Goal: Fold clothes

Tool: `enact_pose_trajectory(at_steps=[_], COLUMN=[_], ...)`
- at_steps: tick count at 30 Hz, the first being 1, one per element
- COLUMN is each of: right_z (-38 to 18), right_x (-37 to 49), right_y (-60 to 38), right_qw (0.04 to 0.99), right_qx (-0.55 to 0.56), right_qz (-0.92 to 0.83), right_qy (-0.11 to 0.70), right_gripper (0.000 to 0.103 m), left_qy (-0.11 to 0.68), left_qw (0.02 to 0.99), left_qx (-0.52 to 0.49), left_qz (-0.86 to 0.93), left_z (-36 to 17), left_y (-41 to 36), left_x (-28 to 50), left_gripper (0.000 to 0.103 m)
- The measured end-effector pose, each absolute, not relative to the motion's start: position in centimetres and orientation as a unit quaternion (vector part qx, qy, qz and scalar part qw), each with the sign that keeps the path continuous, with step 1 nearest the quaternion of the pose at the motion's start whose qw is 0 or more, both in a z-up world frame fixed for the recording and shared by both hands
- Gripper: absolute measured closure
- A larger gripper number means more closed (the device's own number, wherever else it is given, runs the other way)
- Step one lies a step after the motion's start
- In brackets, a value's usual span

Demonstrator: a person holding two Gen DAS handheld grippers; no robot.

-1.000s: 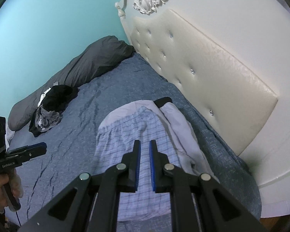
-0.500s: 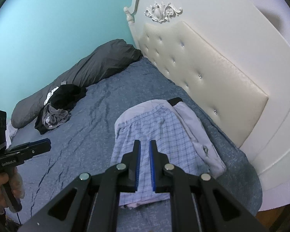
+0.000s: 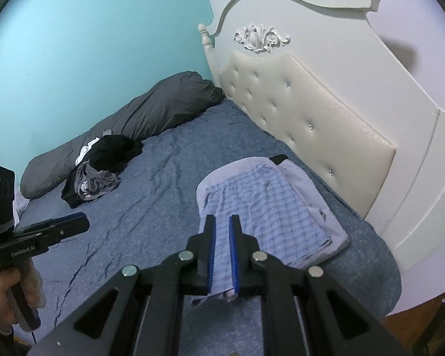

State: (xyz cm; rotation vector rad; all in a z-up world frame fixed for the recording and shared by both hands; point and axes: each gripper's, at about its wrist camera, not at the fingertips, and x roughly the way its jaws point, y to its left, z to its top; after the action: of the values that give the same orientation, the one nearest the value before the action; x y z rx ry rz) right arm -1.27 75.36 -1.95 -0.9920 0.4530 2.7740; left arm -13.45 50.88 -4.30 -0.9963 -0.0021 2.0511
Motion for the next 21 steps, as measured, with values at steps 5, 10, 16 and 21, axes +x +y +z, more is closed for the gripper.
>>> enact_pose_trajectory(at_steps=[5,10,16,21], right_z=[-1.6,-1.4,-0.7,-0.2], right_x=[-0.2,0.7,1.9,3.0], right_y=[73.5,72.1,70.4,69.2], right_qw=[0.079,0.081,0.084,0.085], right_qx=[-0.33,-0.329,-0.322,-0.317], right_qz=[0.929,0.93,0.933,0.935], right_qy=[0.149,0.143,0.137,0.132], right_gripper=[0.094,0.094,0.095,0.094], left_qy=[0.002,0.001,0.001,0.005], left_qw=[0.42,0.423,0.427,0.425], left_qx=[-0.39,-0.385,-0.377,-0.37], left_qz=[0.82,0.821,0.822,0.826], left_z=[-3.6,-3.0,-2.3,-1.9], left_y=[49.7,48.5,47.2,46.2], left_x=[-12.2,-11.1,-9.8,-9.0], left_gripper=[0.066,0.066,0.061,0.059])
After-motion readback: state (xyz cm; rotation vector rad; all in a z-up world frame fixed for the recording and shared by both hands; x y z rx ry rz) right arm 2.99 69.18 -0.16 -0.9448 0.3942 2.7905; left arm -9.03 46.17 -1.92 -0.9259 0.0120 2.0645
